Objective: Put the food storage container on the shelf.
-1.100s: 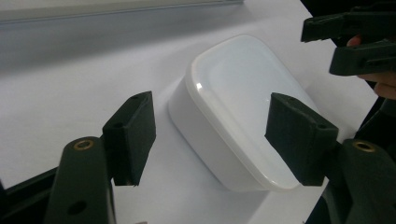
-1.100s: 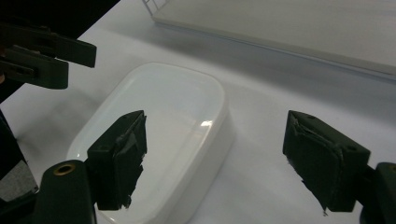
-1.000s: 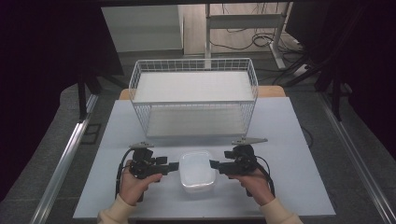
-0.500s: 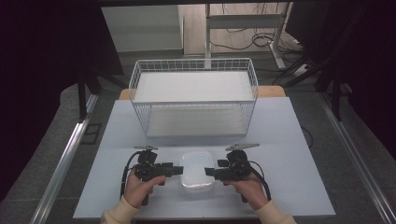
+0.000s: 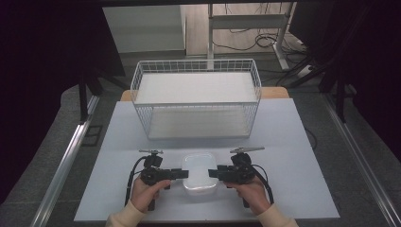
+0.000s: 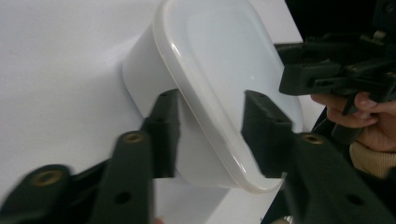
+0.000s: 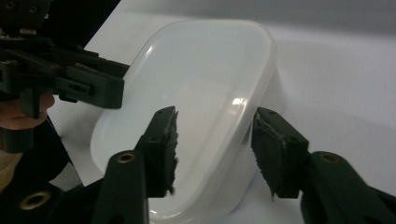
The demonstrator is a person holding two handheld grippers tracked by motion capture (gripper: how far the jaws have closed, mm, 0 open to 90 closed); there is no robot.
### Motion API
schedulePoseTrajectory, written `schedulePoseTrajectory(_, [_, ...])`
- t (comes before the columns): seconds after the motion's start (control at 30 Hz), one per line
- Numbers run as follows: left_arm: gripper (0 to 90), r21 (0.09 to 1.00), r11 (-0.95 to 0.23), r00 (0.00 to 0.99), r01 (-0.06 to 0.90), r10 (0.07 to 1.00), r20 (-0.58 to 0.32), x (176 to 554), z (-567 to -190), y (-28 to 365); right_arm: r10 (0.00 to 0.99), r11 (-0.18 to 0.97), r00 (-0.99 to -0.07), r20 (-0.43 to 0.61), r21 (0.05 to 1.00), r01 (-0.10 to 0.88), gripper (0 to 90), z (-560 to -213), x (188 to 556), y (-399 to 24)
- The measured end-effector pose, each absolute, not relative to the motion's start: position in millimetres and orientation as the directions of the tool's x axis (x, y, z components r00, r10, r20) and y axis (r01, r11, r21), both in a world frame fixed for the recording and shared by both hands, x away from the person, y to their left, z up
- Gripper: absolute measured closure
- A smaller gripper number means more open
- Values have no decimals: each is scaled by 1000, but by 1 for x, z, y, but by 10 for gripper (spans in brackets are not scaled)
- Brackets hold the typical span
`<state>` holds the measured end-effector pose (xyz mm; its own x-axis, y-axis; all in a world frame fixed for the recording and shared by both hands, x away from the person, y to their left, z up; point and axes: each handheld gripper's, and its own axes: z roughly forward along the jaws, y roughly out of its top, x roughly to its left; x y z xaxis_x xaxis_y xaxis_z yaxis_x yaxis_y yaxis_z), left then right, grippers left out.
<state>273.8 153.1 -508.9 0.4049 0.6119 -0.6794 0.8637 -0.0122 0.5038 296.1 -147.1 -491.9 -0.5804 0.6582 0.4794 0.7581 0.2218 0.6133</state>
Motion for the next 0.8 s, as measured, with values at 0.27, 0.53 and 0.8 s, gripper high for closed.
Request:
schedulePoseTrajectory(0.27, [697,528,-2,424,849,598,-680,268,-502,156,636,135,-532,559,598,790,685,-489,288,-161])
schedulePoseTrajectory(0.53, [788,568,0,462,823,583,-669,260,-492,159,630,116,-541,556,622,775,763,-484,281,-166])
schedulePoseTrajectory(0.8, [800,605,-26,495,796,603,-625,256,-487,157,630,115,-551,547,637,762,780,-483,279,-167])
